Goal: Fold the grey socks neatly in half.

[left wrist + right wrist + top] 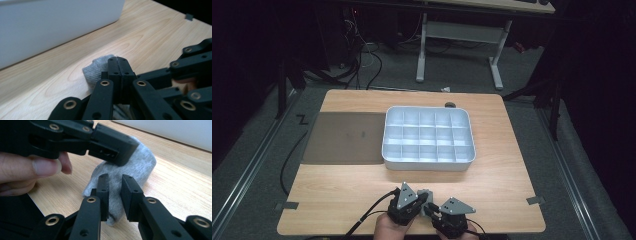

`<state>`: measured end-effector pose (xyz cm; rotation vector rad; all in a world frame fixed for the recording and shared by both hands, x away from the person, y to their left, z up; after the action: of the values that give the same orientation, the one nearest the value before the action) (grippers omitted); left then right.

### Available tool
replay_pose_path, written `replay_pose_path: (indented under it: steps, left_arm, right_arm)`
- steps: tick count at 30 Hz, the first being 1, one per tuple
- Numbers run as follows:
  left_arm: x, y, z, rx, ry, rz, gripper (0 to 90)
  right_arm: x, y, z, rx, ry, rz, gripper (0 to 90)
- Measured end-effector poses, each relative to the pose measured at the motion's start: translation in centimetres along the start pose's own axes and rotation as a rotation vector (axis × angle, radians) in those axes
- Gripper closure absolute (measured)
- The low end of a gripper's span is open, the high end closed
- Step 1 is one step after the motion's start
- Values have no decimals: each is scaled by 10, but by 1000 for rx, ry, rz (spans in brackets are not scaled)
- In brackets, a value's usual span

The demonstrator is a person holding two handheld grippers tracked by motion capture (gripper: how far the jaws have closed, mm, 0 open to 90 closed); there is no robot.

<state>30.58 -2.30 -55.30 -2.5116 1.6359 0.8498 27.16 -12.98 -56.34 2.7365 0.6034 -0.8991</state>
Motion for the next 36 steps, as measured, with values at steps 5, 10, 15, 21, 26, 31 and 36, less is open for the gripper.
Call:
replay_pose_path:
  steps: [5,10,15,21,26,31,36]
  left_arm:
    - [-1,-3,7,-15,-5,0,900]
    - [-1,-5,7,-26,-6,-2,900]
    - [-1,-6,8,-31,2,1,900]
    - [-2,-8,9,-51,3,17,900]
    - [-2,-10,9,-91,14,51,900]
    - [-4,-15,10,-153,31,97,900]
    - [-11,-18,8,-171,63,113,900]
  right_arm:
    - [0,0,0,8,4,-8,777]
    - [-3,11,-7,76,-15,-45,698]
    - [-1,24,-10,144,-99,-78,618]
    - [8,25,-10,186,-186,-115,522]
    - [13,19,-11,192,-223,-154,482]
    - [17,14,-9,207,-236,-172,524]
    - [19,12,-9,182,-234,-155,582]
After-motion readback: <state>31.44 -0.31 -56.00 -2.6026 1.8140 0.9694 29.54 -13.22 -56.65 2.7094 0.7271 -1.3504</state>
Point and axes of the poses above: each handheld gripper's, and its own axes: x roughly forward along the jaws, z roughly out of its underside, y roughly to its right, the point moved 6 cm from there along x, roughly forward along the jaws, and after that the axes turned 15 degrees about z, right-handed, at the moved point
